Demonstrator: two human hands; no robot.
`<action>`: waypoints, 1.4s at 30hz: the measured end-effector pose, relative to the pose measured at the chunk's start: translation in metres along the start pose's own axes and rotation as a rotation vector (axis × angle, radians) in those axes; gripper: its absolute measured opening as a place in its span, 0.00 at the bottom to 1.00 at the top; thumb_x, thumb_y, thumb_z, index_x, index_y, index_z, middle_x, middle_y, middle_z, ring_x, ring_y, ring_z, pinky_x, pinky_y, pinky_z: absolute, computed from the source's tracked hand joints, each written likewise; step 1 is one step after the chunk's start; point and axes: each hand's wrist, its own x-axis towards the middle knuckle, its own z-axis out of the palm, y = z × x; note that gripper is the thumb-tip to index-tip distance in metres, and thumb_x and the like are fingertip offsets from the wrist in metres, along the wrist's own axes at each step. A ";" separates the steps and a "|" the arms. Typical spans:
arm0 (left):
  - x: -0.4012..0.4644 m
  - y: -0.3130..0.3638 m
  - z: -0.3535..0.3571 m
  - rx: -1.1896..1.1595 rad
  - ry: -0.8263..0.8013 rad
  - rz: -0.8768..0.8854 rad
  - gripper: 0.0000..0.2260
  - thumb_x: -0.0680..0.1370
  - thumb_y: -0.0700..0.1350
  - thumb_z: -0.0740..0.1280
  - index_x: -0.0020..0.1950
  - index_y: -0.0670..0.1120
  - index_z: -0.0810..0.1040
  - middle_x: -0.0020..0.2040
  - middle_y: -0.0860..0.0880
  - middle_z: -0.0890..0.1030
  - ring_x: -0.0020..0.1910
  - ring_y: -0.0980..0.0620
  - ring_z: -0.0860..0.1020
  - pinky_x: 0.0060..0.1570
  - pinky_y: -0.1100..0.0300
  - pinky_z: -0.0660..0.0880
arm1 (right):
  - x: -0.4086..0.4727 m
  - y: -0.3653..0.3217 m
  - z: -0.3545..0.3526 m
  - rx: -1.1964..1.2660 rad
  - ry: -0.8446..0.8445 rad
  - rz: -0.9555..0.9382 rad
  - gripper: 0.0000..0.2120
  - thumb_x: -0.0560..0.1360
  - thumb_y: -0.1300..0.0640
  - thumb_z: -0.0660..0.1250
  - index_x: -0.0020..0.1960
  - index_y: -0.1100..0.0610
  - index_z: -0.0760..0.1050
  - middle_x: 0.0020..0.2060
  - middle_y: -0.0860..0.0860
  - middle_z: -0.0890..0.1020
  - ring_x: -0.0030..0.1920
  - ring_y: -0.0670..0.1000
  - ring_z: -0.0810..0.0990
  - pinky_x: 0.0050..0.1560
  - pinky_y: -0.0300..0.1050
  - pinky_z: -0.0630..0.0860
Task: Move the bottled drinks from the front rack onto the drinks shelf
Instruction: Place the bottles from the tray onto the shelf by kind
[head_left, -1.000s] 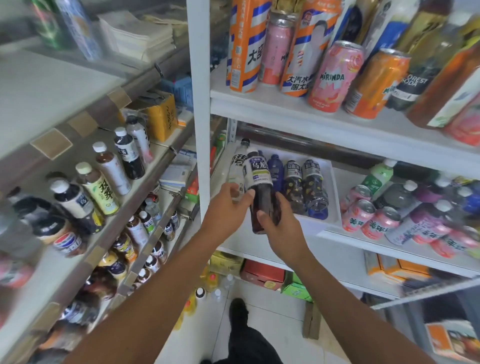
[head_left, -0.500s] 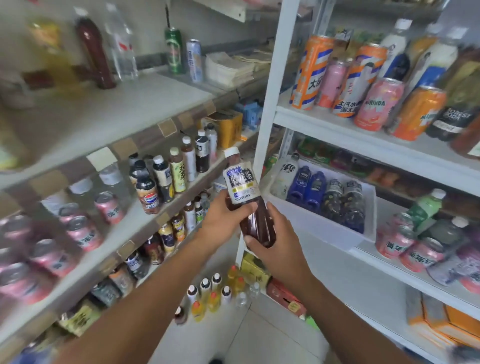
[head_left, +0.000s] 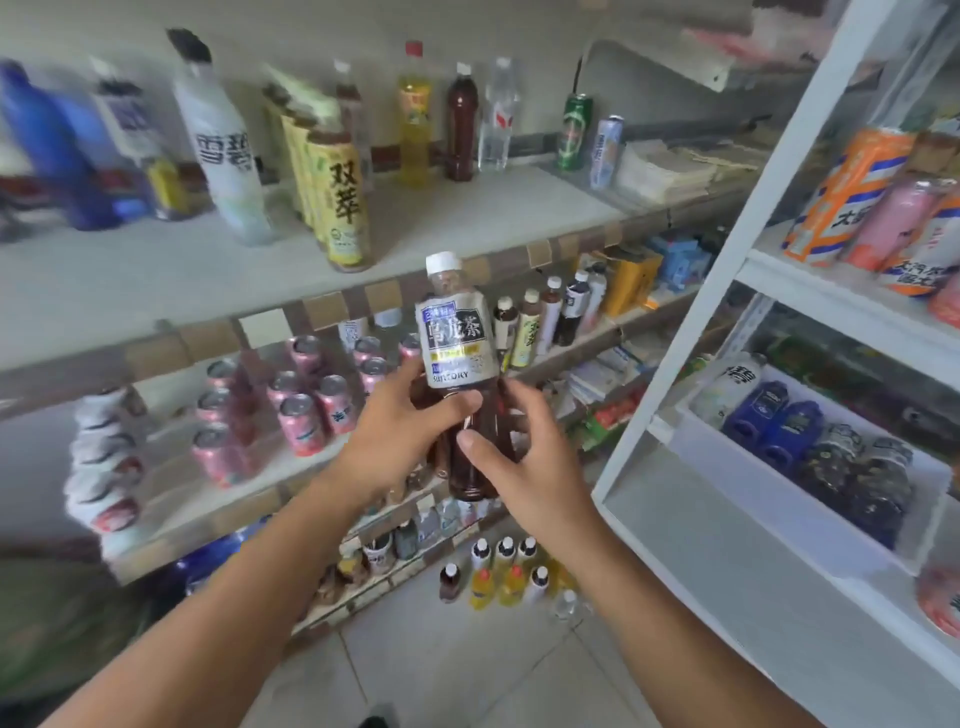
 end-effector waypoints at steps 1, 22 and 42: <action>-0.003 0.002 -0.015 0.008 0.004 0.002 0.23 0.68 0.52 0.75 0.61 0.48 0.78 0.54 0.48 0.84 0.54 0.48 0.83 0.56 0.48 0.78 | 0.002 -0.007 0.012 -0.002 -0.008 -0.007 0.26 0.74 0.51 0.73 0.69 0.47 0.68 0.56 0.41 0.79 0.54 0.36 0.79 0.53 0.35 0.77; -0.029 0.042 -0.291 0.186 0.275 0.127 0.13 0.77 0.45 0.71 0.61 0.45 0.77 0.50 0.49 0.84 0.49 0.54 0.83 0.47 0.60 0.79 | 0.076 -0.103 0.278 0.046 -0.097 -0.157 0.25 0.72 0.49 0.73 0.66 0.47 0.69 0.55 0.44 0.81 0.55 0.41 0.80 0.54 0.44 0.79; 0.084 0.048 -0.361 0.294 0.478 0.215 0.19 0.74 0.49 0.75 0.63 0.46 0.75 0.54 0.51 0.83 0.49 0.57 0.83 0.48 0.63 0.79 | 0.214 -0.140 0.338 -0.253 -0.003 -0.237 0.17 0.68 0.48 0.73 0.53 0.52 0.72 0.46 0.47 0.77 0.44 0.47 0.75 0.39 0.40 0.68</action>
